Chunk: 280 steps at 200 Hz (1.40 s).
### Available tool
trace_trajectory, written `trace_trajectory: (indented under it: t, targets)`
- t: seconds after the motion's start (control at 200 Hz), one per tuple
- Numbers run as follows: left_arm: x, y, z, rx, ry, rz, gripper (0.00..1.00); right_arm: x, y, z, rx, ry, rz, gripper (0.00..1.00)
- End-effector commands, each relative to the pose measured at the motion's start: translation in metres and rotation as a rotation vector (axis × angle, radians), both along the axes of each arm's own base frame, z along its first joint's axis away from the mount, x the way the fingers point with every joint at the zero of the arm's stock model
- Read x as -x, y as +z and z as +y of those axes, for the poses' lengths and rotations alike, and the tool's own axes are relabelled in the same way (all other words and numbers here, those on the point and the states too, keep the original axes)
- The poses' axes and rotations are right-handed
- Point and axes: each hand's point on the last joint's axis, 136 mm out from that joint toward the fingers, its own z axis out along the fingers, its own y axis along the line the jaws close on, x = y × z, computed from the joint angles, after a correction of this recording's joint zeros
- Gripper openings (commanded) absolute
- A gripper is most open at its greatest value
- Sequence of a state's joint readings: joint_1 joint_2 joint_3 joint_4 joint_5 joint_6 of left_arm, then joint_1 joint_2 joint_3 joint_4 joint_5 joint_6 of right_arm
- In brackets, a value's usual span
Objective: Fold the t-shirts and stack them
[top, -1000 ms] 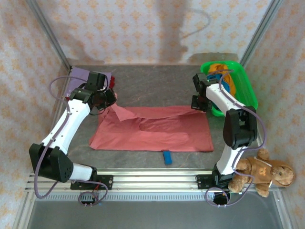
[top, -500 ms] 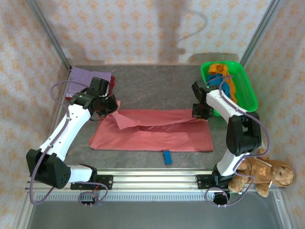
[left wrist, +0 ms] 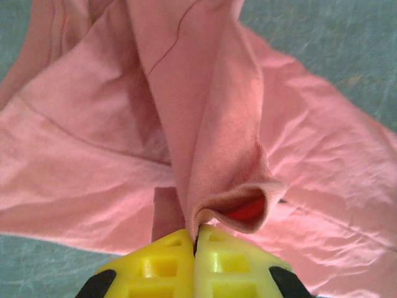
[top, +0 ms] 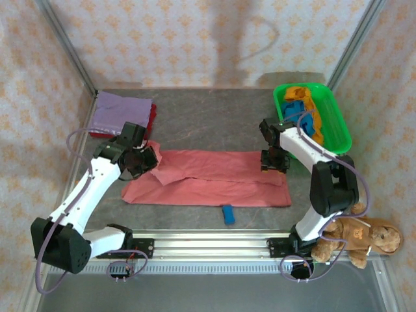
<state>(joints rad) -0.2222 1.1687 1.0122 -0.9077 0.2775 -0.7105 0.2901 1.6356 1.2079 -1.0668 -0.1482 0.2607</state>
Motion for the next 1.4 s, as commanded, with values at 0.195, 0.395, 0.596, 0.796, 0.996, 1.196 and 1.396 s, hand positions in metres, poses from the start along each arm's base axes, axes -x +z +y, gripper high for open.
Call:
trace_trajectory:
  t: [0.195, 0.395, 0.596, 0.796, 0.996, 1.196, 1.396]
  targets:
    - [0.026, -0.019, 0.0, 0.032, 0.026, 0.044, 0.0, -0.009, 0.036, 0.065, -0.274, -0.067, -0.122, 0.45]
    - [0.011, -0.014, -0.006, 0.037, 0.0, 0.046, 0.0, -0.008, 0.03, 0.132, -0.459, -0.092, -0.176, 0.46]
    - [-0.004, -0.017, -0.008, 0.041, -0.017, 0.057, 0.0, -0.011, 0.03, 0.175, -0.593, -0.107, -0.202, 0.46]
    - [-0.034, -0.02, 0.003, 0.078, 0.012, 0.04, 0.0, -0.004, 0.034, 0.239, -0.704, -0.057, -0.241, 0.45]
    - [-0.067, -0.024, 0.0, 0.126, -0.032, 0.088, 0.0, 0.012, 0.019, 0.3, -0.687, 0.028, -0.192, 0.44]
    - [-0.076, -0.027, 0.001, 0.121, -0.047, 0.106, 0.0, 0.025, 0.002, 0.353, -0.699, 0.076, -0.142, 0.42]
    - [-0.076, -0.033, 0.002, 0.127, -0.049, 0.118, 0.0, 0.033, -0.011, 0.388, -0.723, 0.108, -0.105, 0.4]
